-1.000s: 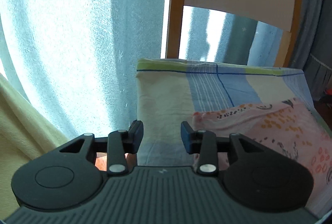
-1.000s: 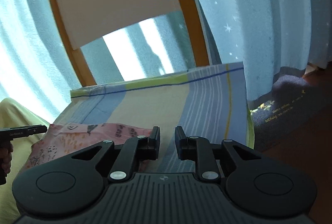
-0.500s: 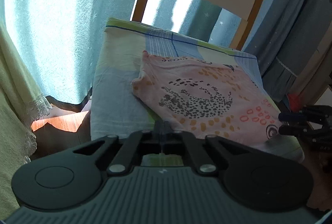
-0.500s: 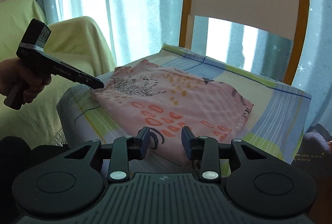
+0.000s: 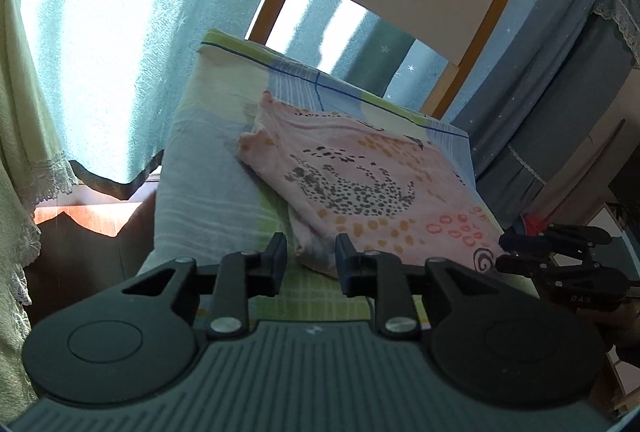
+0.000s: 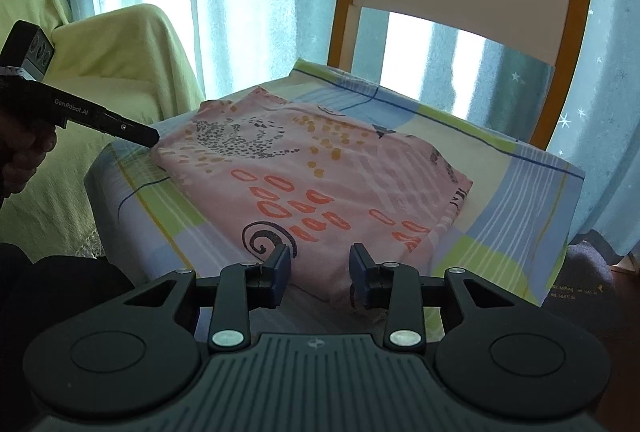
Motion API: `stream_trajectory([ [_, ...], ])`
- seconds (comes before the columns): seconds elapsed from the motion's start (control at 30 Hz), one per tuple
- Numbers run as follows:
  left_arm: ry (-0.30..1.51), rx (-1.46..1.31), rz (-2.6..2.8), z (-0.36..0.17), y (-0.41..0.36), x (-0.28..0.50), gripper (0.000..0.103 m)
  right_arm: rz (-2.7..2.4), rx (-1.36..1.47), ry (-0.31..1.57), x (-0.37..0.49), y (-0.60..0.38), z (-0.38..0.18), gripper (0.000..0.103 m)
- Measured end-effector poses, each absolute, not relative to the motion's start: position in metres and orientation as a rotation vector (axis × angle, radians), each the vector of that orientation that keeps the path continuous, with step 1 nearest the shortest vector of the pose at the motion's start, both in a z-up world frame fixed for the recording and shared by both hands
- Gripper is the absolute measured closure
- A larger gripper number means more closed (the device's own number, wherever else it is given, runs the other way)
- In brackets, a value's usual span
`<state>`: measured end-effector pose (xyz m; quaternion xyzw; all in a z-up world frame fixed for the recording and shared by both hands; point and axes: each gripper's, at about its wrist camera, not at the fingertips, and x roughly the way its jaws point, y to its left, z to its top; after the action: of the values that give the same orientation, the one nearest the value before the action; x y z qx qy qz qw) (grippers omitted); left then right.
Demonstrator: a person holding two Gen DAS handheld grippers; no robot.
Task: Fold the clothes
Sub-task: 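Grasp the shorts' ends with both grippers and shift them along the bed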
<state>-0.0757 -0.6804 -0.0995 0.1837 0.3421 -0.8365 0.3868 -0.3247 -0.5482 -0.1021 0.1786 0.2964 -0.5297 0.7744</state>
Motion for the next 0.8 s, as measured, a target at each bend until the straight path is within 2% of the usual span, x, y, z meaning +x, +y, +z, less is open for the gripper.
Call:
stream_trajectory([
  [0.03, 0.859, 0.477, -2.132, -0.1, -0.679, -0.077, 0.096, -1.147, 0.382, 0.644, -0.323, -0.548, -0.102, 0.066],
  [0.07, 0.852, 0.479, -2.133, -0.1, -0.679, -0.076, 0.101, -1.146, 0.376, 0.647, -0.322, -0.547, -0.102, 0.066],
  [0.3, 0.911, 0.406, -2.109, -0.102, -0.687, -0.054, 0.1, -1.148, 0.356, 0.714, -0.321, -0.551, -0.113, 0.07],
  [0.33, 0.877, 0.437, -2.107, -0.1, -0.685, -0.055, 0.1, -1.149, 0.363, 0.711, -0.323, -0.551, -0.113, 0.07],
  [0.47, 0.516, 0.629, -2.114, -0.079, -0.661, -0.074, 0.099, -1.16, 0.354, 0.728, -0.326, -0.548, -0.11, 0.069],
  [0.53, 0.289, 0.743, -2.124, -0.073, -0.645, -0.089, 0.091, -1.163, 0.317, 0.751, -0.324, -0.543, -0.106, 0.069],
  [0.6, 0.064, 0.865, -2.145, -0.072, -0.629, -0.109, 0.075, -1.158, 0.242, 0.8, -0.318, -0.537, -0.104, 0.067],
  [0.8, -0.599, 1.215, -2.099, -0.102, -0.597, -0.164, 0.073, -1.08, -0.031, 1.015, -0.293, -0.522, -0.115, 0.066],
])
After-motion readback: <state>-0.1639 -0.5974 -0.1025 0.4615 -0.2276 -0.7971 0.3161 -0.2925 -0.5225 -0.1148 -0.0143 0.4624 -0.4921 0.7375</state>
